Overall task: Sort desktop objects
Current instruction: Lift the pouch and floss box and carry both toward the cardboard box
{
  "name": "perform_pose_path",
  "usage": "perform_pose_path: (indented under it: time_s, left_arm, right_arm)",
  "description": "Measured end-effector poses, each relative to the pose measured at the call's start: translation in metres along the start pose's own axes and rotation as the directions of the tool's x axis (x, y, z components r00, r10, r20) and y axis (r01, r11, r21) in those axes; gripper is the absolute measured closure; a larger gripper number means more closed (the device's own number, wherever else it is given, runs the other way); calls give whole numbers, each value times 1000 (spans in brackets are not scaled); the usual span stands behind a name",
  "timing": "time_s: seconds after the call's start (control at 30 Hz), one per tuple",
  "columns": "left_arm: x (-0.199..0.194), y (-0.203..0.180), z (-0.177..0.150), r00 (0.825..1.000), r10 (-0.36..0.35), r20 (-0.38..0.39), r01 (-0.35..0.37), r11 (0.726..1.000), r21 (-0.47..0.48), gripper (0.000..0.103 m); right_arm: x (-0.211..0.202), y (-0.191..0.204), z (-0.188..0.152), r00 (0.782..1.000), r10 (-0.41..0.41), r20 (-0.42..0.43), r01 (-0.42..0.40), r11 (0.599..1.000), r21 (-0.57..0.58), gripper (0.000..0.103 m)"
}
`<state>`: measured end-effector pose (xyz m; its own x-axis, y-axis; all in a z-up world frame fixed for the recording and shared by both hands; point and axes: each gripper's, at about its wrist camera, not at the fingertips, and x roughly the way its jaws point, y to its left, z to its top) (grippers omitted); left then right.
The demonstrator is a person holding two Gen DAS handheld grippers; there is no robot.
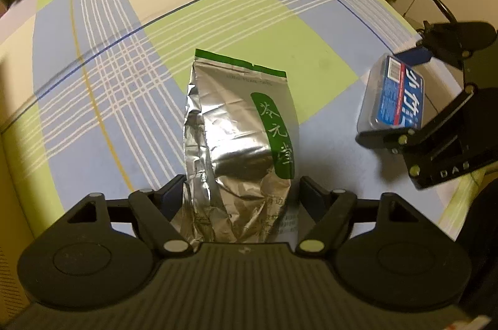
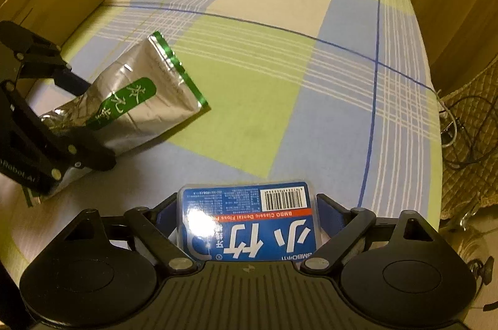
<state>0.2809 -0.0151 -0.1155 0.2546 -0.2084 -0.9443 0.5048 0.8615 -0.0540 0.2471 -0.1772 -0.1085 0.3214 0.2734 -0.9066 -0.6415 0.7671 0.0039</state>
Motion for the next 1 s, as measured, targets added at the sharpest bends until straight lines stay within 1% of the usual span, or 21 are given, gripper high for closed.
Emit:
perform_pose_path:
  time_s: [0.07, 0.13, 0.17, 0.3, 0.37, 0.5, 0.6, 0.83, 1.0]
  left_arm:
    - [-1, -1, -1, 1000, 6, 2, -6, 1000, 15, 36]
    - [-3, 0, -1, 1000, -5, 0, 5, 1000, 10, 44]
    - [-4, 1, -1, 1000, -11, -2, 11, 1000, 7, 50]
    - [-8, -2, -3, 1000, -1, -4, 1, 1000, 13, 59]
    - [-12, -3, -6, 1000, 6, -1, -6, 1000, 1, 61]
    - [-23, -7, -16, 1000, 8, 9, -8, 1000, -20, 62]
    - [-36, -8, -25, 1000, -1, 29, 3, 998, -58, 62]
    - [-73, -13, -51, 995, -16, 103, 32, 988, -150, 62]
    - [-100, -17, -73, 987, -4, 161, 38, 977, -212, 62]
  right_arm:
    - [-1, 1, -1, 1000, -5, 4, 4, 1000, 15, 19]
    - [-1, 2, -1, 1000, -12, 0, 12, 1000, 20, 19]
    - [-2, 3, -2, 1000, -15, -2, 15, 1000, 22, 19]
    - [-9, 5, -4, 999, -31, 8, 31, 999, 42, 19]
    - [-16, 5, -4, 999, -40, 14, 39, 997, 60, 19]
    - [-32, 11, -4, 997, -62, 36, 60, 996, 64, 19]
    - [-46, 15, -5, 996, -68, 59, 62, 993, 98, 19]
    - [-80, 35, -17, 992, -59, 114, 38, 984, 176, 19]
    - [-101, 52, -34, 988, -64, 144, 30, 973, 227, 19]
